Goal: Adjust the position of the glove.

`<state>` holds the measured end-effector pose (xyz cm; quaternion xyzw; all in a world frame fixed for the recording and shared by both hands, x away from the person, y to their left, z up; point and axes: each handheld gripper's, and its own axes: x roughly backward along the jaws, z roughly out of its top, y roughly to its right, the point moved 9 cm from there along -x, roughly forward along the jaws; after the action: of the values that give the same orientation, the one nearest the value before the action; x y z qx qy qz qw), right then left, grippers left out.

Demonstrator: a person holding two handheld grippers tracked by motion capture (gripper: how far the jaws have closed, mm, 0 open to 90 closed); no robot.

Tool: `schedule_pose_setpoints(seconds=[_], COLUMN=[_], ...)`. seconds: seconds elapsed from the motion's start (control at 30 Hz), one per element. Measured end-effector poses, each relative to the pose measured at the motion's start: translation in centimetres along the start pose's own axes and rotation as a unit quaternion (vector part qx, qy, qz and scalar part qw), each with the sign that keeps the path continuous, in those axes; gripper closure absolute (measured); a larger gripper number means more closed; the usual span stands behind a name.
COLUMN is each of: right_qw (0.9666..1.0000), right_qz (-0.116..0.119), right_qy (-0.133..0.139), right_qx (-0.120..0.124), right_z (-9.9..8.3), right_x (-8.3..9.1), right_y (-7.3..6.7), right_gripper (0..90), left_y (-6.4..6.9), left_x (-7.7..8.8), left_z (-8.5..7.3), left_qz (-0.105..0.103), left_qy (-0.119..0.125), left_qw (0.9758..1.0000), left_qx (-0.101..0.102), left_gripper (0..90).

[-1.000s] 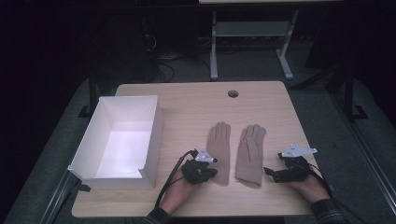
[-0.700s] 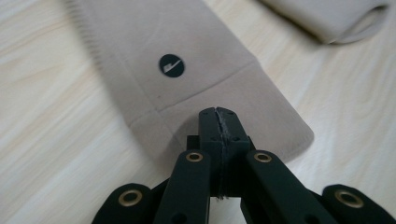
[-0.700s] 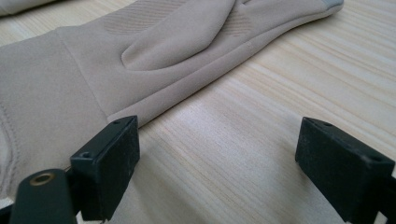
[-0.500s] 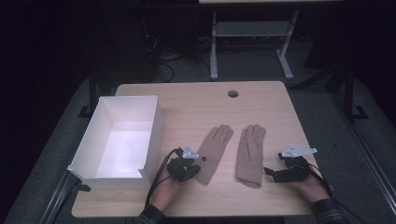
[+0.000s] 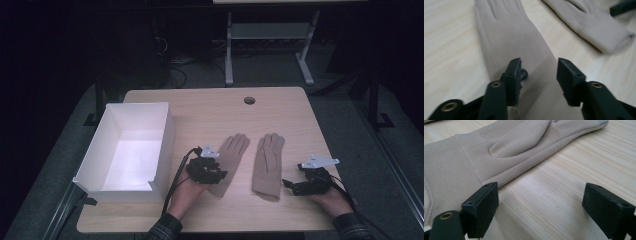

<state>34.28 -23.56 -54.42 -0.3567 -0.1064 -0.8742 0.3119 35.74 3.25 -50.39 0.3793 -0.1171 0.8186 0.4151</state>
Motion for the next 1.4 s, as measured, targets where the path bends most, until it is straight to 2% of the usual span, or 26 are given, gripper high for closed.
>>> schedule_pose_setpoints(seconds=[0.23, 0.3, 0.43, 0.47, 0.57, 0.6, 0.67, 0.73, 0.77, 0.83, 0.97, 1.0, 1.03, 1.1, 1.2, 1.27, 1.33, 1.4], right_qw=[1.0000, 1.0000, 1.0000, 1.0000, 1.0000, 1.0000, 1.0000, 1.0000, 1.0000, 1.0000, 1.0000, 1.0000, 1.0000, 0.9999, 0.9996, 0.9993, 0.9990, 0.9986], right_qz=[0.001, 0.001, 0.001, 0.001, 0.002, 0.002, 0.002, 0.002, 0.001, 0.001, 0.000, 0.001, 0.005, 0.014, 0.027, 0.033, 0.042, 0.049], right_qy=[0.000, 0.000, 0.000, 0.000, 0.000, 0.001, 0.001, 0.001, 0.000, 0.000, 0.001, 0.001, 0.003, 0.001, 0.007, 0.007, -0.001, -0.005], right_qx=[0.002, 0.000, 0.000, 0.001, 0.000, 0.000, 0.000, 0.000, 0.001, 0.001, -0.002, 0.000, 0.004, 0.003, 0.009, 0.016, 0.017, 0.019], right_z=[0.0, 0.0, 0.0, 0.0, 0.0, 0.0, 0.1, 0.1, 0.1, 0.1, 0.1, 0.1, 0.2, 0.4, 1.3, 1.7, 1.9, 2.0], right_x=[0.0, 0.0, 0.0, 0.0, 0.0, 0.0, -0.1, -0.1, -0.1, -0.1, 0.0, 0.0, 0.1, 0.3, 0.4, 0.3, -0.1, -0.6], right_y=[0.0, 0.0, 0.0, 0.0, 0.0, 0.0, 0.0, 0.0, 0.0, 0.0, 0.0, 0.0, 0.0, -0.1, -0.2, -0.2, -0.4, -0.5], right_gripper=[13.2, 13.2, 13.2, 13.2, 13.2, 13.2, 13.3, 13.3, 13.4, 13.4, 15.7, 18.9, 26.1, 42.4, 71.6, 83.3, 89.8, 90.0], left_y=[-0.9, -1.1, -1.4, -1.4, -1.7, -1.7, -2.0, -2.3, -2.3, -2.5, -2.5, -2.5, -2.5, -2.5, -2.4, -2.4, -2.4, -2.4], left_x=[-2.1, -2.8, -4.2, -4.3, -4.2, -4.2, -4.1, -4.0, -4.0, -3.9, -3.6, -3.4, -3.2, -3.0, -2.6, -2.4, -2.2, -2.0], left_z=[1.5, 1.6, 1.0, 1.0, 0.9, 0.9, 0.8, 0.8, 0.8, 0.8, 1.0, 1.1, 1.3, 1.5, 1.6, 1.7, 1.9, 2.1], left_qz=[0.009, 0.008, 0.007, 0.008, 0.022, 0.024, 0.030, 0.030, 0.023, 0.013, 0.003, -0.005, -0.012, -0.015, -0.025, -0.025, -0.028, -0.030], left_qy=[0.000, 0.000, -0.018, -0.015, -0.020, -0.019, -0.022, -0.020, -0.017, -0.015, -0.005, 0.002, 0.009, 0.015, 0.020, 0.023, 0.029, 0.034], left_qw=[1.0000, 1.0000, 0.9998, 0.9998, 0.9993, 0.9993, 0.9988, 0.9989, 0.9993, 0.9997, 1.0000, 1.0000, 0.9998, 0.9997, 0.9993, 0.9993, 0.9990, 0.9987], left_qx=[-0.002, 0.000, 0.003, 0.004, -0.022, -0.021, -0.032, -0.030, -0.023, -0.012, -0.005, 0.003, 0.012, 0.013, 0.017, 0.017, 0.022, 0.023], left_gripper=[41.0, 39.7, 38.8, 39.1, 46.3, 49.0, 58.1, 71.8, 75.0, 78.0, 81.1, 81.3, 81.5, 81.6, 81.6, 81.6, 81.6, 81.6])
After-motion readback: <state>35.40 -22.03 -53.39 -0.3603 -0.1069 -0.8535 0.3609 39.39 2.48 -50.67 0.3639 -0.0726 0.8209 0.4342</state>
